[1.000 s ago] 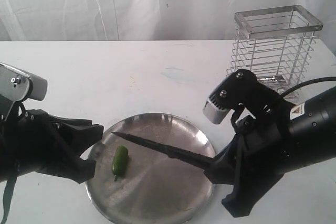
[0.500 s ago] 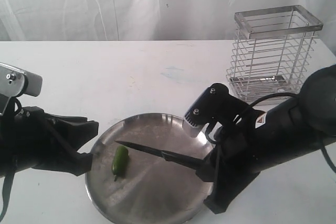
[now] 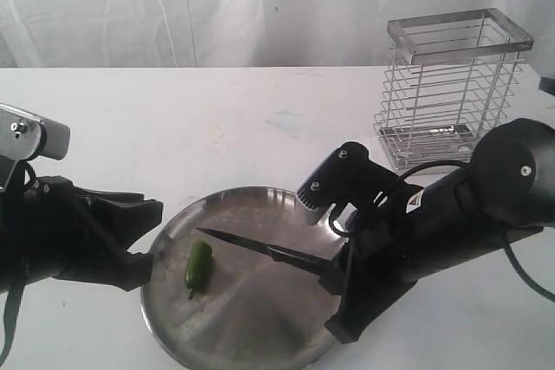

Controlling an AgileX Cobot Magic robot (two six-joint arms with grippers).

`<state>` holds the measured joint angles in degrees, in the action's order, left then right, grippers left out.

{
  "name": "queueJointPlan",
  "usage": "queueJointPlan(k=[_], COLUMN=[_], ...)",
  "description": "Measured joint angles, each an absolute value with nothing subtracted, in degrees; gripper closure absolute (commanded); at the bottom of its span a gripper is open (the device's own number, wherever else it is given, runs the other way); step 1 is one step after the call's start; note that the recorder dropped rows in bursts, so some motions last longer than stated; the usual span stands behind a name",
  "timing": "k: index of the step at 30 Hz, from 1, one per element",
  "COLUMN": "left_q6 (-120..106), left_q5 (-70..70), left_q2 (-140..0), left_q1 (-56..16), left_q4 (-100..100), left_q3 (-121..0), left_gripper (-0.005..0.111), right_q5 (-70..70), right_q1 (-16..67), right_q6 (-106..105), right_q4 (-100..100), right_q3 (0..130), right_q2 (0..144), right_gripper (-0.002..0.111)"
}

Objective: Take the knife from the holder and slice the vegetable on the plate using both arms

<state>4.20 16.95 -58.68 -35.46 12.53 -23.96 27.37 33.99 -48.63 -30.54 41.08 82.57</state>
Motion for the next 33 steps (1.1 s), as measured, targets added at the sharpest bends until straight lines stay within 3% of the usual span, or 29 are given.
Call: queueJointPlan(k=[24,33], left_q6=[5.5,8.6], left_q5=[16.6,24.9], left_q2=[-59.0,-70.4], left_q1=[-35.5,-35.5], left_q4=[12.5,12.1], left_q3=[-24.0,-24.2], left_gripper=[0.076,0.076], right_q5=[27.1,26.5], right_q1=[34.2,34.2], right_q6=[-53.2,-53.2], right_q4=[-36.1,-36.1], right_q3=[41.1,41.1], right_q2=[85.4,85.4], right_gripper=[0.108,0.108])
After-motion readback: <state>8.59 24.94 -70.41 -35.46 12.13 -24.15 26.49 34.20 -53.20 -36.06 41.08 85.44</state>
